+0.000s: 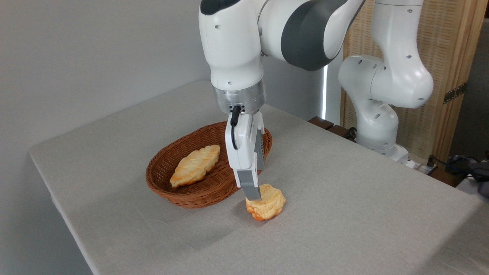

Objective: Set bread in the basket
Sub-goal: 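Lower the gripper around the round bun and close on it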

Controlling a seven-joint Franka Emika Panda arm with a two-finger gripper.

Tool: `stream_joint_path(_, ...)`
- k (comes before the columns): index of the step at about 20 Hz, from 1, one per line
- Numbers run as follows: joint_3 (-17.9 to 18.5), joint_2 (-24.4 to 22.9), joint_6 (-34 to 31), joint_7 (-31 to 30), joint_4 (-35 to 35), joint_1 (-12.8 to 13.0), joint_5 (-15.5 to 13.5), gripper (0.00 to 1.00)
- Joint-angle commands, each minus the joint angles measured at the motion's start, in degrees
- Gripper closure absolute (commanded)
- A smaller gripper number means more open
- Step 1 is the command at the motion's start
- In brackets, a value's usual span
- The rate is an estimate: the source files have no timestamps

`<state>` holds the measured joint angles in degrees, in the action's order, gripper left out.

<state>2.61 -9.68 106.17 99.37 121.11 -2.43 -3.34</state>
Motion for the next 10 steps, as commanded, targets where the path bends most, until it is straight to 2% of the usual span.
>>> stream_joint_path(1, 0.20, -1.21, -1.40, 7.93, 2.10, 0.15, 2.89, 0.00)
stream_joint_path(3, 0.20, -1.21, -1.40, 8.47, 2.81, 0.32, 4.83, 0.00)
stream_joint_path(10, 0.11, -1.13, -0.26, 8.47, 4.66, 0.59, 4.92, 0.00)
